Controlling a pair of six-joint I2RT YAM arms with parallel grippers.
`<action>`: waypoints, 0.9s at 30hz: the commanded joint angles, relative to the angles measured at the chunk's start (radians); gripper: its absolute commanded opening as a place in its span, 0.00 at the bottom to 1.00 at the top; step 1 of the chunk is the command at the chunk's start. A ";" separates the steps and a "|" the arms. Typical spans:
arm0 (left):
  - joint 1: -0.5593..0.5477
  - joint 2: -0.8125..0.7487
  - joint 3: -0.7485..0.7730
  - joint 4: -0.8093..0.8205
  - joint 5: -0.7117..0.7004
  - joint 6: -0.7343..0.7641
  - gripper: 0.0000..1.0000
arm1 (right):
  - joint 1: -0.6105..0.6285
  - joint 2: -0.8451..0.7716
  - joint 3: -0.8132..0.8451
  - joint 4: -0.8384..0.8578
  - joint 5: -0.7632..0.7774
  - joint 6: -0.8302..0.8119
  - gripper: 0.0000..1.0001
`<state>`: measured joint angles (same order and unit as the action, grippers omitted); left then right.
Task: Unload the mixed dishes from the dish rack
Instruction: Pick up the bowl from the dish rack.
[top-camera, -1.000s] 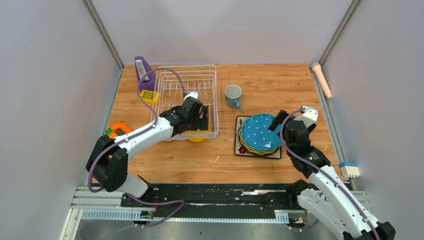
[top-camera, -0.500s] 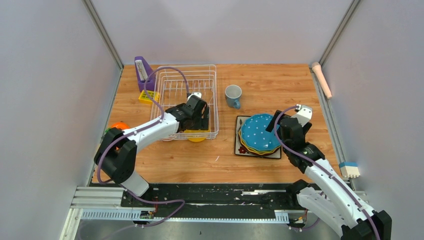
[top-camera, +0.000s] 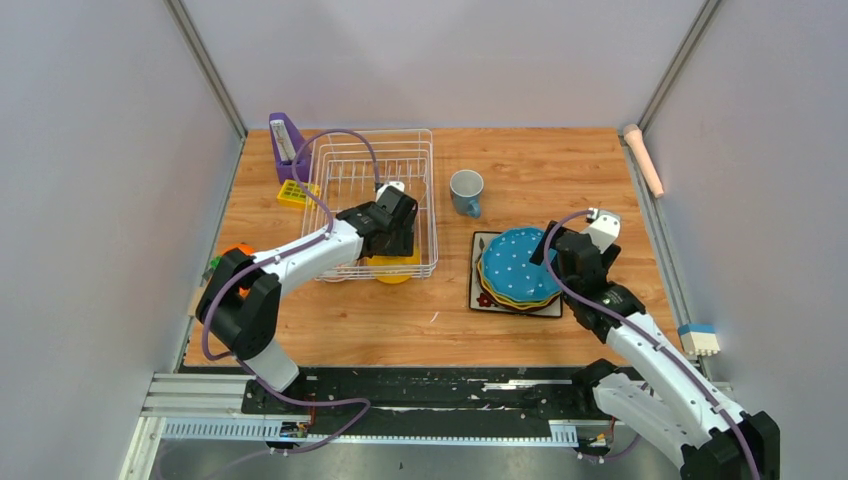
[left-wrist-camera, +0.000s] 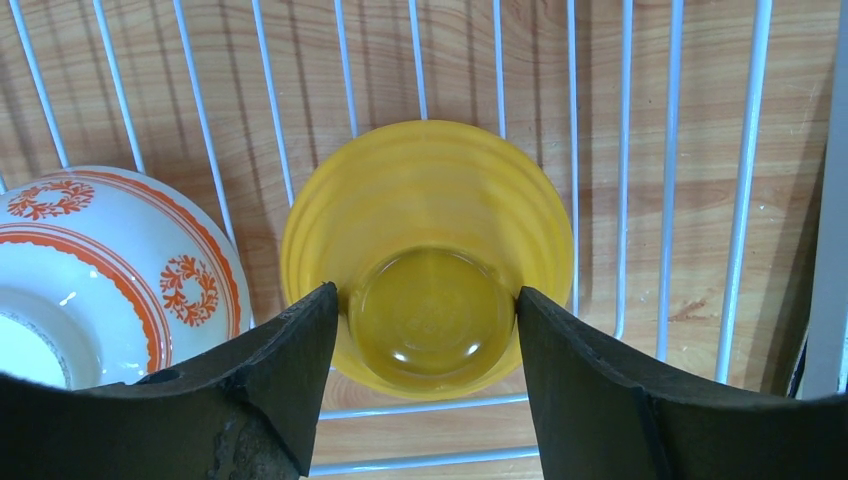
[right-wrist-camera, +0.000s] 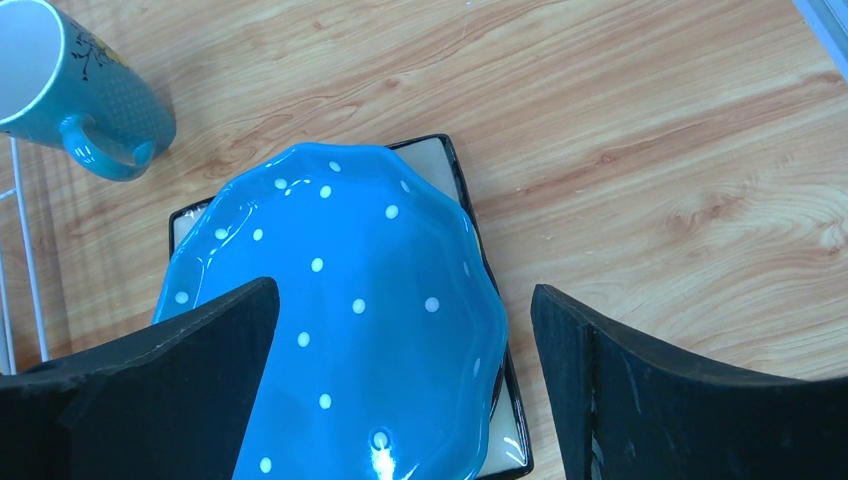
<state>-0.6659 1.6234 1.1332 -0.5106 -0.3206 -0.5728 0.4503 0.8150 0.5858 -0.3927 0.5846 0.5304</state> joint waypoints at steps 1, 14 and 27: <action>0.003 0.005 0.034 -0.013 -0.018 0.004 0.72 | -0.002 0.015 0.027 0.018 0.011 0.016 1.00; 0.003 -0.009 0.039 -0.045 -0.001 -0.007 0.57 | -0.002 0.048 0.032 0.018 0.030 0.017 1.00; 0.003 -0.112 0.029 -0.042 -0.015 -0.006 0.42 | -0.002 0.018 0.028 0.016 0.019 0.020 1.00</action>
<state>-0.6655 1.5875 1.1492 -0.5522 -0.3229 -0.5743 0.4503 0.8566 0.5861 -0.3939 0.5934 0.5308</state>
